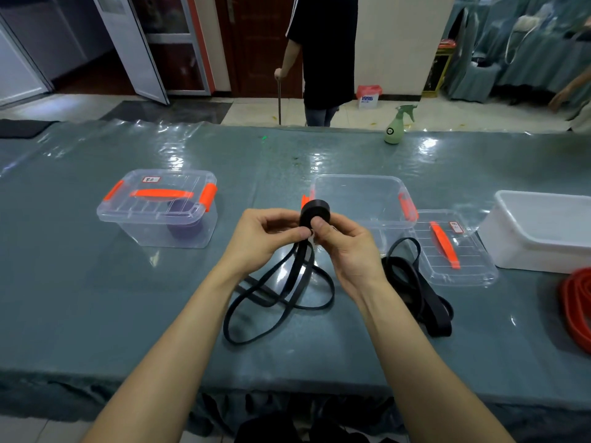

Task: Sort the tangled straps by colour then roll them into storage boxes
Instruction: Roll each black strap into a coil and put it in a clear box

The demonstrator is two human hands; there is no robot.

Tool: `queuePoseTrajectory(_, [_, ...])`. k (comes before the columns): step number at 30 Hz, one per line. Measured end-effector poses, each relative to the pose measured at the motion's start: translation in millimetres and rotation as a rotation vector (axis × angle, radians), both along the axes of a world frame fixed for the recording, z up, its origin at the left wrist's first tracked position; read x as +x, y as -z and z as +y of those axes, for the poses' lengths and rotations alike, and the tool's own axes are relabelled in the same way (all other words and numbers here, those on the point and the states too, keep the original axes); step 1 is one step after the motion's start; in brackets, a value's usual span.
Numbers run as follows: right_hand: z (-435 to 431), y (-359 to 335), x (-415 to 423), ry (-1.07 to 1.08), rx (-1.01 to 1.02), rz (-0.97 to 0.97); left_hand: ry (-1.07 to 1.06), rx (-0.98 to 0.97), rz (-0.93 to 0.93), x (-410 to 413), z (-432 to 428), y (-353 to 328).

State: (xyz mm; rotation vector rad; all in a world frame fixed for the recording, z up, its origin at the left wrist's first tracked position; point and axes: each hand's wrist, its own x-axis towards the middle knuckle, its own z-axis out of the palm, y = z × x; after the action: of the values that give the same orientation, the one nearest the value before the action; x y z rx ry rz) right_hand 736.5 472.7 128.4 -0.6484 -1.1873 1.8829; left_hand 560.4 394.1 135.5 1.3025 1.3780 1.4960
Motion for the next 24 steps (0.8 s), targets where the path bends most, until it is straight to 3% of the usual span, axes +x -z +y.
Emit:
queuePoseTrajectory(6, [-4.5, 9.2, -6.8, -0.007, -0.142, 0.072, -0.035, -0.007, -0.111, 4.2, 6.6, 6.1])
queuePoseTrajectory(8, [-2.1, 8.4, -2.9, -0.005, -0.067, 0.0, -0.026, -0.01, -0.092, 3.0, 7.3, 6.8])
queuePoseTrajectory(10, [5.5, 4.6, 8.9, -0.002, 0.147, -0.214, -0.006, -0.017, 0.002, -2.3, 6.0, 5.7])
queuePoseTrajectory(13, [21.4, -2.8, 30.0, 0.048, 0.521, -0.592, 0.007, -0.111, 0.291, -14.4, 5.0, -4.7])
queuePoseTrajectory(16, [26.6, -10.2, 32.3, -0.055, 0.843, -0.844, 0.07, -0.201, 0.847, -15.3, 10.5, -22.1])
queuePoseTrajectory(18, [21.8, -11.6, 26.2, -0.126, 0.933, -0.931, 0.091, -0.255, 1.123, -5.3, 14.5, -34.0])
queuePoseTrajectory(19, [18.8, -11.1, 24.6, -0.124, 0.934, -0.926, 0.092, -0.257, 1.174, -1.9, 16.0, -37.9])
queuePoseTrajectory(21, [16.9, -11.0, 26.5, -0.056, 0.872, -0.854, 0.099, -0.236, 1.096, -2.9, 17.4, -41.3])
queuePoseTrajectory(24, [21.0, -16.3, 34.6, 0.069, 0.735, -0.635, 0.11, -0.15, 0.605, -13.1, 15.5, -32.4])
